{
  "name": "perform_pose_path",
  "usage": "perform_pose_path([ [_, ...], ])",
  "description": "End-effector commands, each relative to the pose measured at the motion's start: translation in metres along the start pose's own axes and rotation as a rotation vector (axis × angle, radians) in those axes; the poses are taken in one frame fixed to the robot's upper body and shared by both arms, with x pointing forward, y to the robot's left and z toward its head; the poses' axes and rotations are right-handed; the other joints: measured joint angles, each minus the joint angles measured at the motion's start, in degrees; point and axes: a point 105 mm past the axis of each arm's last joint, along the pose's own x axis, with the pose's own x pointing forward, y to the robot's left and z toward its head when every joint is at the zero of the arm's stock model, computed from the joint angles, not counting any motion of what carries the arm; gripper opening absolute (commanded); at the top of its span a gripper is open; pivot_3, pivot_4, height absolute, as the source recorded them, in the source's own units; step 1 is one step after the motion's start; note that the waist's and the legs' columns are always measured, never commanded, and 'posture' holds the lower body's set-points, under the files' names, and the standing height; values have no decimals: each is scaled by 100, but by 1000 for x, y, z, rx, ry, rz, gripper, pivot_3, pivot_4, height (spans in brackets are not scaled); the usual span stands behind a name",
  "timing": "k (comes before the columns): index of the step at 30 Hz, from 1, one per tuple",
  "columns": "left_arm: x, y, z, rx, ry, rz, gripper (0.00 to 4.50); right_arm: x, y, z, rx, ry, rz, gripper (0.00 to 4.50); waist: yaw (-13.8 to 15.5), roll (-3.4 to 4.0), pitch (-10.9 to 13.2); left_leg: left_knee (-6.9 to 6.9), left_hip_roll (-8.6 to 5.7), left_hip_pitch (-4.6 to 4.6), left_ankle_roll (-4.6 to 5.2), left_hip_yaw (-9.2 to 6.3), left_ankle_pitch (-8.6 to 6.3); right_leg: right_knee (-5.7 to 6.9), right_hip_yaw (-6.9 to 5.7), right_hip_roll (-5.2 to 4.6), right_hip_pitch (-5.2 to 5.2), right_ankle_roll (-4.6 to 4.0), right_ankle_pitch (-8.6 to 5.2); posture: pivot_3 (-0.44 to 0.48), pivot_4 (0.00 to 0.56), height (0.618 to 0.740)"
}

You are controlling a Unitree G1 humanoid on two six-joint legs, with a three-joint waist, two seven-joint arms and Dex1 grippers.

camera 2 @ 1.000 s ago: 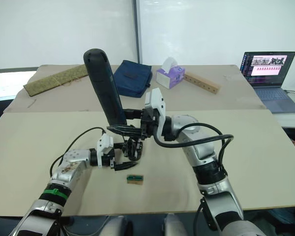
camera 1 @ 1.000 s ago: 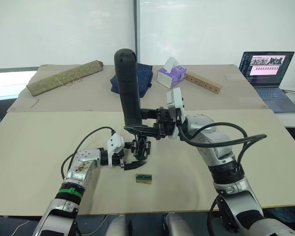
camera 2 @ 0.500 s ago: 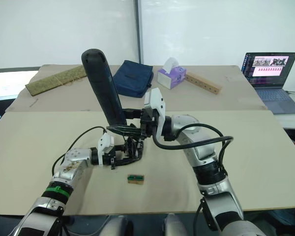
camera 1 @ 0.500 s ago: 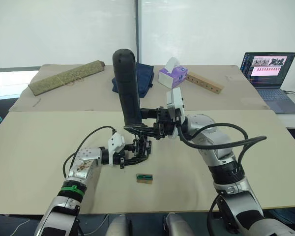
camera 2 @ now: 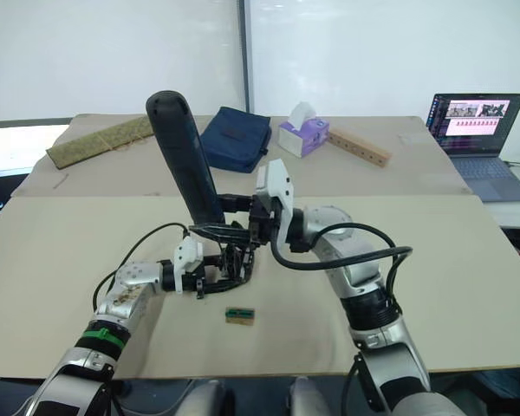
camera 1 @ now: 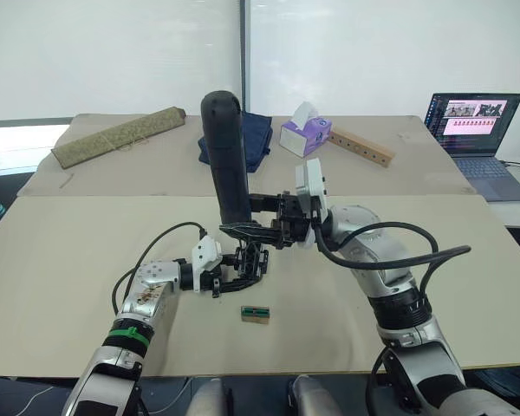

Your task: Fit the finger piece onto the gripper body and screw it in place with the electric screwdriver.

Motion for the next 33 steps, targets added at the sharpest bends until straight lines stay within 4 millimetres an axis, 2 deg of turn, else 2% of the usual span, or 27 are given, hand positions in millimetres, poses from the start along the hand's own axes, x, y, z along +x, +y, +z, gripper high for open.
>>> perform_pose_path([
  [1,1,-3,-13,-35,82,-18,2278,-2,3,-4,-14,18,4,1903,0,0,-2,0,0,2,0,0,0,0,0,0,2,0,0,0,150,740],
  [15,4,-5,-20,-74,106,-13,2278,3,1,-30,82,84,-53,1903,2,-1,-43,-1,0,23,0,4,0,0,0,0,22,0,-1,0,150,740],
  [21,2,-5,-21,-80,105,-6,2278,-1,2,-45,120,114,-69,1903,0,0,-53,-3,1,35,0,4,0,-3,0,1,35,0,-1,0,150,740],
  [28,2,-5,-22,-84,103,-3,2278,-6,10,-62,150,169,-50,1903,-5,0,-57,-23,2,102,1,2,-2,-27,-4,0,106,2,-8,0,150,740],
  [33,1,-5,-22,-85,103,-4,2278,-6,9,-69,167,204,-72,1903,-6,0,-69,-27,2,109,1,1,-2,-27,-4,0,110,-1,-9,0,150,740],
])
